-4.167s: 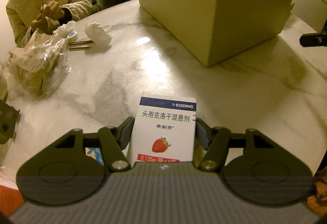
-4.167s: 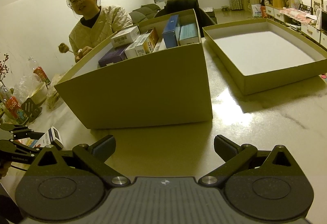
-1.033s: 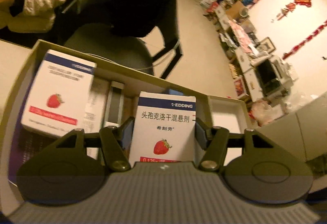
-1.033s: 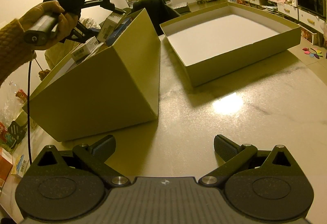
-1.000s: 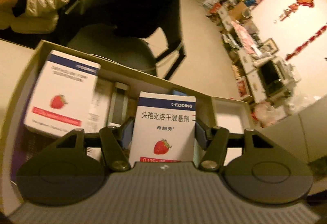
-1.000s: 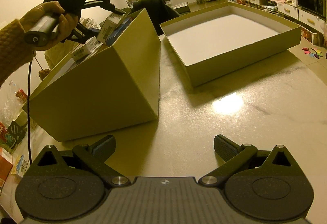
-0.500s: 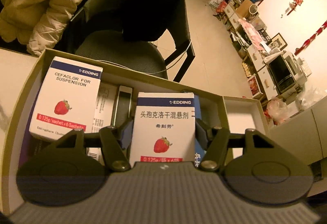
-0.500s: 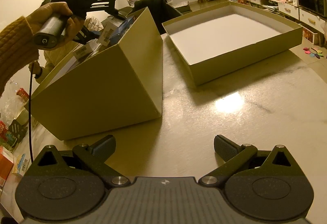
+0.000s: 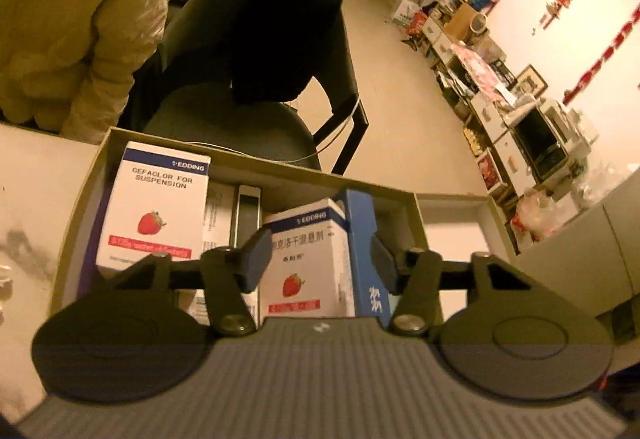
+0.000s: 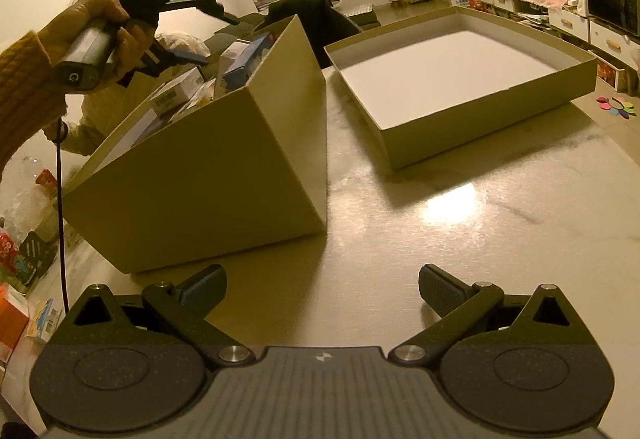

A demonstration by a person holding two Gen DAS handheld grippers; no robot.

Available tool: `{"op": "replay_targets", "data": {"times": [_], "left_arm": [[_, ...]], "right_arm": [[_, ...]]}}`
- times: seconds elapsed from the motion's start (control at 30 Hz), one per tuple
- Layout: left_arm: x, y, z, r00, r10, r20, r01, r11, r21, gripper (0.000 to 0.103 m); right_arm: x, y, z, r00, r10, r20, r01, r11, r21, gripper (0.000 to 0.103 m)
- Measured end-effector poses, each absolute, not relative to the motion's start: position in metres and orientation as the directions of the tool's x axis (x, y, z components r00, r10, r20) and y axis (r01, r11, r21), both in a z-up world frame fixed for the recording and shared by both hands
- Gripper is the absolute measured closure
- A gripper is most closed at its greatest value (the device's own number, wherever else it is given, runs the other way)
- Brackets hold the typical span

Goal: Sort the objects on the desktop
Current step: 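Open the left gripper and lift it out of the beige box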

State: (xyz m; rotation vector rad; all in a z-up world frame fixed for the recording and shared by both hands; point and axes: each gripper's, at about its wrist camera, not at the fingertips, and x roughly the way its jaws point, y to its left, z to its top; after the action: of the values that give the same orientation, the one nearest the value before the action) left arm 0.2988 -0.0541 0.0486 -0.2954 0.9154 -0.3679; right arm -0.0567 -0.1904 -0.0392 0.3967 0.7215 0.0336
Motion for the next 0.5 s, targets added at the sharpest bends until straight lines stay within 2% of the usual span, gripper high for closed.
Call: {"op": "replay_targets", "data": {"times": [0.17, 0.5], "left_arm": [[0.283, -0.047, 0.053, 0.566, -0.432, -0.702, 0.215, 0.900, -0.380, 0.053], [0.233, -0.014, 0.070, 0.634, -0.420, -0.649, 0.226, 0.904, -0.364, 0.046]], "right_arm": [[-0.058, -0.187, -0.036, 0.757, 0.165, -0.632, 0.097, 0.928, 0.359, 0.000], [-0.064, -0.175, -0.026, 0.770, 0.183, -0.611, 0.059, 0.933, 0.354, 0.000]]}}
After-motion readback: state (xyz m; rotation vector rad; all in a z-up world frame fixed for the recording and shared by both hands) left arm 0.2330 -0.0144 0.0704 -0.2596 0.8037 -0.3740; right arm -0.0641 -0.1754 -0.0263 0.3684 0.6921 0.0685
